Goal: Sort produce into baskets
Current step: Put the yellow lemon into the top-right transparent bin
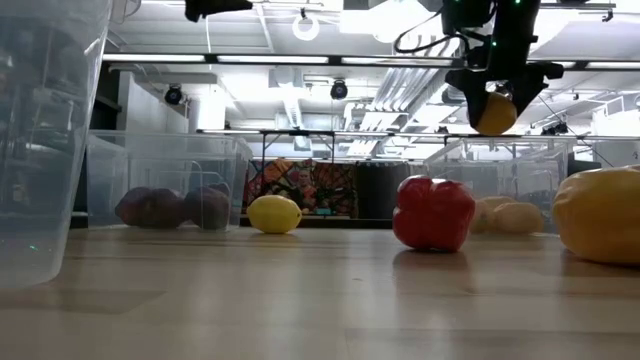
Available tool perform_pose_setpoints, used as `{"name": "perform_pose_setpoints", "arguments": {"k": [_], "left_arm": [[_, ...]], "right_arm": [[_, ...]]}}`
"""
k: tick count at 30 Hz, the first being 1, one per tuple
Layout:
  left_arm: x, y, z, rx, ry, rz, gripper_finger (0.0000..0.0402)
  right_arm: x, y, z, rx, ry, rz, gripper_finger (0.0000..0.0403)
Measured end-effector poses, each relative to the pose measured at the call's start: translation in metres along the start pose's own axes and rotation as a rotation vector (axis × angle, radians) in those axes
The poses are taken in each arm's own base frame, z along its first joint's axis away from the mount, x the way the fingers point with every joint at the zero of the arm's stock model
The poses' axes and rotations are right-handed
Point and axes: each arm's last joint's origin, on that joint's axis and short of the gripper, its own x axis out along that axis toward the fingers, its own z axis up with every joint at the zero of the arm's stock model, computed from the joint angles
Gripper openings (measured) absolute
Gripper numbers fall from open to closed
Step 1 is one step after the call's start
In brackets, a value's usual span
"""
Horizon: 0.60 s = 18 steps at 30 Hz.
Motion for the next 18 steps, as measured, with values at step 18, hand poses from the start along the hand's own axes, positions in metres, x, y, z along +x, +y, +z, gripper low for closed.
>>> {"name": "perform_pose_setpoints", "arguments": {"k": [18], "left_arm": [[0.0, -0.0012, -0.0004, 0.026, 0.013, -0.041, 0.0397]], "right_arm": [[-0.0015, -0.0046, 0.004, 0.107, -0.03, 0.007, 0.0384]]}}
